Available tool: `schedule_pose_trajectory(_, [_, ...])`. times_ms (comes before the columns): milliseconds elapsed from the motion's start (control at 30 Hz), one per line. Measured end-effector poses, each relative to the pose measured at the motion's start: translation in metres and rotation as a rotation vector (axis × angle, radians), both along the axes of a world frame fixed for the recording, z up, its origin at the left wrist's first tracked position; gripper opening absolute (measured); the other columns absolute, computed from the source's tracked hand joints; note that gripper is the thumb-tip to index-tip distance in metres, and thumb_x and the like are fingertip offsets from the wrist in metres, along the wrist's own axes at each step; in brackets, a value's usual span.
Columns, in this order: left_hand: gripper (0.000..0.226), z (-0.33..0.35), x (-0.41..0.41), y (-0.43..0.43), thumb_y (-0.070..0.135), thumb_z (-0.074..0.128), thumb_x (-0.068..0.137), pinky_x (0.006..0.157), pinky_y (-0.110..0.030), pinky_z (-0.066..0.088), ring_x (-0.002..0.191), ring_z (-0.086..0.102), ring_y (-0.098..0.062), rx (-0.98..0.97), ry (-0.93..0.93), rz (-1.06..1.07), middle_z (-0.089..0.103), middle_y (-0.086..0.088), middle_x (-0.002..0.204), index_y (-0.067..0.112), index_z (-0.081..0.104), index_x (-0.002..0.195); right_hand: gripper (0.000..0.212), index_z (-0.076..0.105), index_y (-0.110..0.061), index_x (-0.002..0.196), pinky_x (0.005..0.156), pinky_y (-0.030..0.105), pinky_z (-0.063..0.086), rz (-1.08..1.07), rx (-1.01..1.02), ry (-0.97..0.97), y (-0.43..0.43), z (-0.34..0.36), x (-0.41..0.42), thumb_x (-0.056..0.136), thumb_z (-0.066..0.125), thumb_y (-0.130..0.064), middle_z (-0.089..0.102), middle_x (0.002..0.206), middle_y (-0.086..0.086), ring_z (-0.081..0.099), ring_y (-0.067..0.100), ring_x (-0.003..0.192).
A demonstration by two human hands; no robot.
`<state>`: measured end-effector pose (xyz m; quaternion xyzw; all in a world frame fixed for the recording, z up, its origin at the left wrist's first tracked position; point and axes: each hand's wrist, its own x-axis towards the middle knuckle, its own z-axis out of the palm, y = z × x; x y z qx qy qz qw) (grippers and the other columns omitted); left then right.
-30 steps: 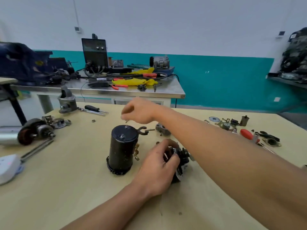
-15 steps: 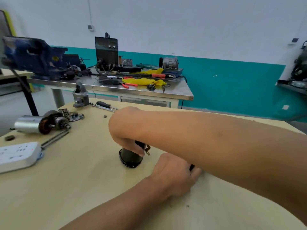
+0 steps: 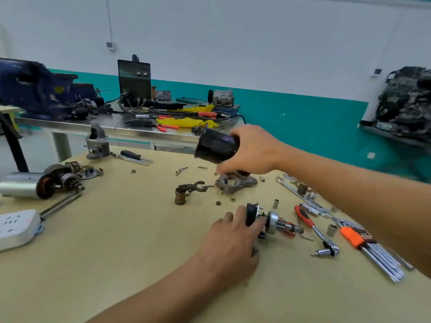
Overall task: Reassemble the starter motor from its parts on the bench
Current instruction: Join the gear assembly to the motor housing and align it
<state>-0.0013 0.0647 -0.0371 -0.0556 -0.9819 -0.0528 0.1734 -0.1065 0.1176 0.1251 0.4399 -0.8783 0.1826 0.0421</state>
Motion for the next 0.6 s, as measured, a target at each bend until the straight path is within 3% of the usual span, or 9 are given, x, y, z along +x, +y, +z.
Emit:
schedule_pose_trajectory(133, [0.056, 0.001, 0.000, 0.001, 0.045, 0.049, 0.092, 0.081, -0.038, 0.044, 0.105, 0.049, -0.027, 0.082, -0.001, -0.009, 0.035, -0.004, 0.125, 0.042, 0.024, 0.142, 0.062, 0.059, -0.014, 0.117, 0.084, 0.050, 0.060, -0.082, -0.830, -0.579, 0.053, -0.023, -0.009, 0.065, 0.089, -0.032, 0.070, 0.100, 0.009, 0.070, 0.030, 0.094])
schedule_pose_trajectory(233, [0.046, 0.002, 0.004, -0.007, 0.052, 0.042, 0.085, 0.070, -0.030, 0.041, 0.082, 0.052, -0.019, 0.260, 0.094, 0.037, 0.031, 0.005, 0.108, 0.049, 0.034, 0.131, 0.064, 0.062, -0.018, 0.108, 0.079, 0.055, 0.060, -0.089, -1.118, -0.709, 0.083, -0.059, -0.003, 0.052, 0.088, -0.032, 0.071, 0.094, 0.009, 0.070, 0.031, 0.090])
schedule_pose_trajectory(333, [0.053, 0.000, 0.001, -0.015, 0.056, 0.042, 0.077, 0.072, -0.026, 0.042, 0.078, 0.052, -0.008, 0.506, 0.161, 0.157, 0.034, 0.011, 0.104, 0.050, 0.047, 0.129, 0.073, 0.062, -0.021, 0.111, 0.073, 0.055, 0.060, -0.191, -1.190, -0.639, 0.113, -0.097, 0.012, 0.046, 0.089, -0.041, 0.069, 0.103, 0.011, 0.069, 0.035, 0.097])
schedule_pose_trajectory(433, [0.046, 0.005, -0.007, -0.019, 0.050, 0.051, 0.074, 0.071, -0.015, 0.043, 0.083, 0.056, 0.002, 0.894, 0.174, 0.234, 0.047, 0.014, 0.103, 0.050, 0.060, 0.119, 0.061, 0.062, -0.035, 0.103, 0.070, 0.052, 0.061, -0.225, -1.173, -0.498, 0.127, -0.124, 0.030, 0.048, 0.087, -0.046, 0.069, 0.096, 0.002, 0.070, 0.032, 0.093])
schedule_pose_trajectory(467, [0.038, 0.008, -0.010, -0.021, 0.043, 0.054, 0.076, 0.067, -0.014, 0.045, 0.080, 0.060, 0.000, 1.051, 0.179, 0.243, 0.055, 0.011, 0.100, 0.048, 0.064, 0.113, 0.058, 0.061, -0.039, 0.100, 0.069, 0.048, 0.061, -0.231, -1.146, -0.444, 0.129, -0.132, 0.034, 0.049, 0.087, -0.047, 0.069, 0.093, -0.002, 0.071, 0.028, 0.089])
schedule_pose_trajectory(533, [0.027, 0.018, -0.013, -0.025, 0.027, 0.058, 0.085, 0.056, -0.026, 0.048, 0.067, 0.065, -0.013, 1.390, 0.179, 0.254, 0.071, -0.003, 0.088, 0.040, 0.071, 0.106, 0.059, 0.061, -0.035, 0.102, 0.063, 0.037, 0.061, -0.224, -1.088, -0.392, 0.126, -0.143, 0.040, 0.049, 0.086, -0.044, 0.071, 0.089, -0.006, 0.073, 0.018, 0.079])
schedule_pose_trajectory(600, [0.024, 0.027, -0.013, -0.031, 0.022, 0.054, 0.091, 0.045, -0.030, 0.041, 0.057, 0.062, -0.024, 1.691, 0.149, 0.277, 0.074, -0.012, 0.078, 0.029, 0.073, 0.104, 0.061, 0.059, -0.033, 0.106, 0.067, 0.027, 0.061, -0.238, -0.987, -0.396, 0.117, -0.153, 0.042, 0.054, 0.090, -0.035, 0.071, 0.090, -0.011, 0.072, 0.007, 0.081])
